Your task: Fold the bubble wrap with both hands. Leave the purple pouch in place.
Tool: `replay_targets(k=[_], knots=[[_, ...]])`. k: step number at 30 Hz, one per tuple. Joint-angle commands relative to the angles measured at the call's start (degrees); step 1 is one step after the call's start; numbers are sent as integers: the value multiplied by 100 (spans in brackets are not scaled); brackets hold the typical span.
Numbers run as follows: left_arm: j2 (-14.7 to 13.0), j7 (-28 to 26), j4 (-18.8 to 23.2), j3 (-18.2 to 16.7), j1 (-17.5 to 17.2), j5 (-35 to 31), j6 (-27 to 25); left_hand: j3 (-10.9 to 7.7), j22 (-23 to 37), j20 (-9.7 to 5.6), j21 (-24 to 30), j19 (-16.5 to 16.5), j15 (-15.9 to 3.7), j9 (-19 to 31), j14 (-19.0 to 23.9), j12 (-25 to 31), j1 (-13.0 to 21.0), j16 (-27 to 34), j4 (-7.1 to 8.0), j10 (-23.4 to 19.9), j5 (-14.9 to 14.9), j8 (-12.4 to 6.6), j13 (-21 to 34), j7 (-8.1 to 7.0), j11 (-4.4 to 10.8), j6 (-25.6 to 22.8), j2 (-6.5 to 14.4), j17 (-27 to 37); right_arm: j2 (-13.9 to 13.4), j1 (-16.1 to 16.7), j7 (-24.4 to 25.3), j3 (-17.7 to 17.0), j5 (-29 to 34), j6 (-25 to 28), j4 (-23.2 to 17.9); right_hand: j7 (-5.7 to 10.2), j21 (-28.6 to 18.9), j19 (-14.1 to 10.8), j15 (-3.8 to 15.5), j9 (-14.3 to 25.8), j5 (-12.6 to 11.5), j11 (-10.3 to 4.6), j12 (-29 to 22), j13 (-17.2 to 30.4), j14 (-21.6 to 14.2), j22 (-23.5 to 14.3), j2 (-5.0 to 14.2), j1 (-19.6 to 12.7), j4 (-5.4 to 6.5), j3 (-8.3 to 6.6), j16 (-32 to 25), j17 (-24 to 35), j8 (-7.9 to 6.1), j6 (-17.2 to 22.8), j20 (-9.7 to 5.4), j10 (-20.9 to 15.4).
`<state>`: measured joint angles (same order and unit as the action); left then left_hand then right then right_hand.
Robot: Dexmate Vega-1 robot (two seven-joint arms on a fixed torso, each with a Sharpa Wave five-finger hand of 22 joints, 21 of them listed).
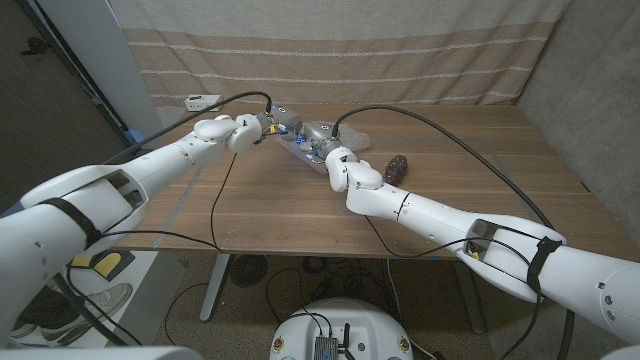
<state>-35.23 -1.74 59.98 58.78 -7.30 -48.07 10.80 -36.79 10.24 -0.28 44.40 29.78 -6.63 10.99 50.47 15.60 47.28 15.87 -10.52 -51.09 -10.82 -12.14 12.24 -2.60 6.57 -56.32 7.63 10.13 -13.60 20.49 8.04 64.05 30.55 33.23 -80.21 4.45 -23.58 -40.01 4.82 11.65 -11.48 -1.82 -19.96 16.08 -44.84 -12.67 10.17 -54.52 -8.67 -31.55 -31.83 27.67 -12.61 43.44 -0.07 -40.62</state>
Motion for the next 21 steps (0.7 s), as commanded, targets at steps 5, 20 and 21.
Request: replay_targets(k=[5,20,21], knots=[[226,236,-468,329,249,-13,0,151,-9,109,-72,-104,-318,6,-182,-137,-418,-181,235,137,33,87,15,106,-183,129,-171,19,138,-255,-464,114,-247,144,419,-81,-113,83,340,12,88,115,37,-32,116,-9,-216,690,399,264,226,-7,64,-77,136,44],[289,455,-694,484,281,247,91,-19,-15,198,-277,-304,-128,3,-348,-306,-1041,-456,358,197,13,164,2,291,-376,237,78,-8,244,-390,-596,200,-495,138,765,-153,-203,5,268,11,77,180,28,-55,-16,4,-184,872,470,267,310,-69,68,-57,176,-6],[277,428,-671,498,276,223,82,-36,-14,187,-306,-352,-100,4,-405,-324,-1080,-481,350,229,15,166,3,286,-377,274,76,-9,253,-392,-599,189,-533,114,800,-172,-263,-108,274,10,72,185,29,-62,-137,5,-164,885,464,257,281,-67,69,-52,165,-10]])
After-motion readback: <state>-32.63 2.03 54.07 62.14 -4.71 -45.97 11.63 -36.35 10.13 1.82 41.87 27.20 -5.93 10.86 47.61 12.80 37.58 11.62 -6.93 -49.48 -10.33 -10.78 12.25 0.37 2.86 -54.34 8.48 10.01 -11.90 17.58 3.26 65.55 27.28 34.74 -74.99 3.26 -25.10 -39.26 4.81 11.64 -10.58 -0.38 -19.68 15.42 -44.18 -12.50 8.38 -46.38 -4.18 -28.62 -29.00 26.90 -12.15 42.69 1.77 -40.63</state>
